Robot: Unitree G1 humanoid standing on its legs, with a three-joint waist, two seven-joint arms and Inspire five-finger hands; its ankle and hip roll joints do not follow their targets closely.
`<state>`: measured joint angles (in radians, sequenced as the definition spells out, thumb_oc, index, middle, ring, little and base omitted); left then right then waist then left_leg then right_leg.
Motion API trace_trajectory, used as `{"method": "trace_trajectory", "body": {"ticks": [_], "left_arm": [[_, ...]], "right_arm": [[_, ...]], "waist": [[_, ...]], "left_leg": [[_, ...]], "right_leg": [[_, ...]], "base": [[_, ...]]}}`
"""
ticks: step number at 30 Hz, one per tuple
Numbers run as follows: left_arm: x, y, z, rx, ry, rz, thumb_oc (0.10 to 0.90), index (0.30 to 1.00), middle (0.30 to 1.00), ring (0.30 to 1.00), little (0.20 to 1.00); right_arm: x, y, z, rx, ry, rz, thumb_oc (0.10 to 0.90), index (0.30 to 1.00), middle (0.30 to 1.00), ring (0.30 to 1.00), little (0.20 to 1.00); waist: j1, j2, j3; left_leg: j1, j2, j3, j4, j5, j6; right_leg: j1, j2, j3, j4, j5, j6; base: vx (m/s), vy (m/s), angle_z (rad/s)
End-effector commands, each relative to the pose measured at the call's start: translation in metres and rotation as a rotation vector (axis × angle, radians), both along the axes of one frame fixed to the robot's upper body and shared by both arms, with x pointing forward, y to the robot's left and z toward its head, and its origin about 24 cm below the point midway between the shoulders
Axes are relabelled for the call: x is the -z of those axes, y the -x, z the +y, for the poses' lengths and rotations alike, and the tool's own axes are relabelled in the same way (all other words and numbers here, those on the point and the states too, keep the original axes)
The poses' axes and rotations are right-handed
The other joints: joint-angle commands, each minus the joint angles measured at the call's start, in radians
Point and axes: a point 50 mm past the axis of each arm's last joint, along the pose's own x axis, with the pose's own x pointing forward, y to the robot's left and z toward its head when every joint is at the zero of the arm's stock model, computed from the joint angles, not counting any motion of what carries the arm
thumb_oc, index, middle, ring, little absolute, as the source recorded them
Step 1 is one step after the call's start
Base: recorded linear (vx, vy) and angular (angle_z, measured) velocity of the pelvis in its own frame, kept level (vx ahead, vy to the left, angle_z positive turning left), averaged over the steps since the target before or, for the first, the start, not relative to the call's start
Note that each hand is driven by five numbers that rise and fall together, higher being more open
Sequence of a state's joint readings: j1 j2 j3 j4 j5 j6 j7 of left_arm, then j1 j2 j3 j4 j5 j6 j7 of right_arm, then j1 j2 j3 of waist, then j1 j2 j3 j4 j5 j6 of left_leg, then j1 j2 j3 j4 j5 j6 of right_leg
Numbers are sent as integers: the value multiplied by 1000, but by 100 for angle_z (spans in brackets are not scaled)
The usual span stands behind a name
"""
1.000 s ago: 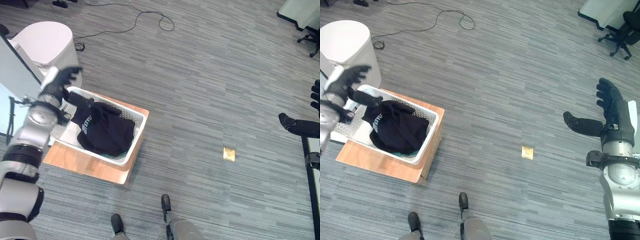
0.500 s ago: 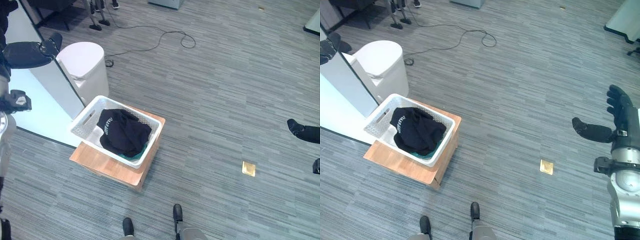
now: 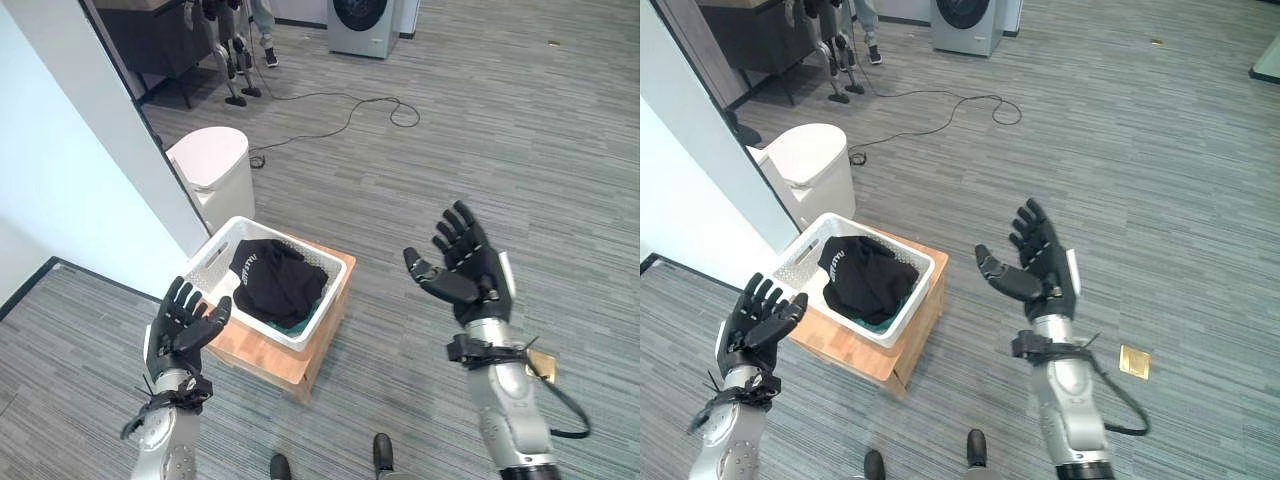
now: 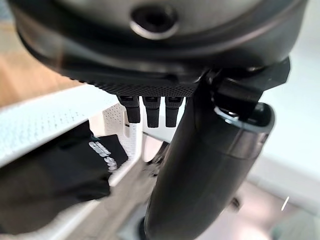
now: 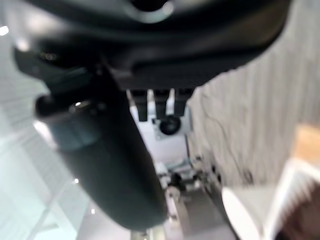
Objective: Pick up bed clothes into laundry basket.
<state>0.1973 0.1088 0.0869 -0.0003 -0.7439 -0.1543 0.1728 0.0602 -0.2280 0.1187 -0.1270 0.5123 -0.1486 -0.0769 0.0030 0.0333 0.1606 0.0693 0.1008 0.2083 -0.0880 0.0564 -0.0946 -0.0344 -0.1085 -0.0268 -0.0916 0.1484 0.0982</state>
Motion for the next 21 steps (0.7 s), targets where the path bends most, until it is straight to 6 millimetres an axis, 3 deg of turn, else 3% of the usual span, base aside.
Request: {"method": "trace_trajectory", "body": {"ticks": [1,3,4,5,7,9,10,12,13,14,16,17,18,19,21], "left_arm": [[-70,-23,8,33,-88,-374,800,900,900,900,900],[-72,-24,8,11,33,-450,800,900,900,900,900],[-72,-24,8,12,35,-450,800,900,900,900,900],[-81,-20,18,-48,0,-508,800,900,900,900,900],[-93,-16,30,-120,-58,-563,800,900,900,900,900],[-109,-15,40,-192,-83,-653,800,900,900,900,900],[-110,-16,40,-192,-83,-657,800,900,900,900,900],[-118,-23,39,-224,-48,-704,800,900,900,900,900],[-119,-23,39,-224,-49,-705,800,900,900,900,900],[-127,-28,30,-185,-42,-739,800,900,900,900,900],[-127,-28,30,-186,-42,-738,800,900,900,900,900],[-125,-30,21,-95,-90,-722,800,900,900,900,900],[-124,-30,19,-58,-119,-720,800,900,900,900,900],[-123,-30,18,-27,-123,-717,800,900,900,900,900],[-115,-35,13,18,-57,-710,800,900,900,900,900]], "right_arm": [[-37,-1,-4,-25,-34,-228,800,900,900,900,900],[-38,6,-16,-3,74,-232,800,900,900,900,900],[-38,6,-16,-3,76,-232,800,900,900,900,900],[-38,7,-32,74,139,-231,800,900,900,900,900],[-45,3,-43,155,163,-266,800,900,900,900,900],[-70,-3,-58,294,208,-381,800,900,900,900,900],[-71,-4,-58,297,208,-385,800,900,900,900,900],[-94,-3,-58,377,153,-503,800,900,900,900,900],[-94,-4,-58,378,152,-504,800,900,900,900,900],[-99,-1,-54,335,95,-541,800,900,900,900,900],[-99,-1,-55,334,94,-541,800,900,900,900,900],[-95,3,-56,286,94,-539,800,900,900,900,900],[-94,6,-60,289,152,-527,800,900,900,900,900],[-93,10,-66,301,209,-511,800,900,900,900,900],[-87,14,-76,342,203,-488,800,900,900,900,900]], "waist": [[-11,-32,-58],[-9,-41,-62],[-9,-40,-62],[-3,-48,-69],[10,-55,-69],[37,-63,-62],[37,-64,-60],[35,-60,-24],[33,-64,-27],[14,-60,-5],[12,-61,-6],[2,-65,-4],[2,-61,-1],[-2,-58,3],[-17,-65,0]], "left_leg": [[-22,-73,-56,1,-51,52],[-21,-75,-61,1,-55,50],[-20,-76,-62,1,-55,50],[-13,-75,-68,1,-62,51],[-4,-76,-81,3,-64,54],[-17,-79,-109,25,-75,66],[-23,-80,-110,30,-76,67],[-29,-90,-184,55,-74,85],[-29,-94,-187,53,-80,85],[-37,-90,-270,64,-62,81],[-40,-91,-272,64,-62,80],[-40,-93,-350,68,-54,66],[-46,-92,-389,71,-49,55],[-51,-88,-435,76,-49,48],[-80,-99,-524,92,-32,35]], "right_leg": [[128,13,-42,40,-195,1],[134,10,-49,38,-198,4],[136,10,-49,38,-198,4],[145,9,-55,36,-202,6],[147,9,-53,41,-207,7],[113,5,-58,151,-237,12],[99,2,-57,172,-248,13],[-11,20,0,434,-256,25],[-16,16,-1,445,-269,26],[-59,84,119,541,-272,16],[-63,82,116,547,-276,15],[-45,115,210,540,-320,-13],[-33,106,254,518,-336,-23],[-18,104,306,481,-357,-27],[32,153,458,403,-375,-17]], "base": [[0,0,0],[25,-12,6],[52,-19,14],[52,-19,19],[26,-19,14],[-45,6,-1],[-52,53,13],[-43,26,24],[-50,-57,79],[-18,-51,122],[-4,-74,150],[33,-180,112],[57,-307,138],[0,-315,146],[-82,-340,212]]}}
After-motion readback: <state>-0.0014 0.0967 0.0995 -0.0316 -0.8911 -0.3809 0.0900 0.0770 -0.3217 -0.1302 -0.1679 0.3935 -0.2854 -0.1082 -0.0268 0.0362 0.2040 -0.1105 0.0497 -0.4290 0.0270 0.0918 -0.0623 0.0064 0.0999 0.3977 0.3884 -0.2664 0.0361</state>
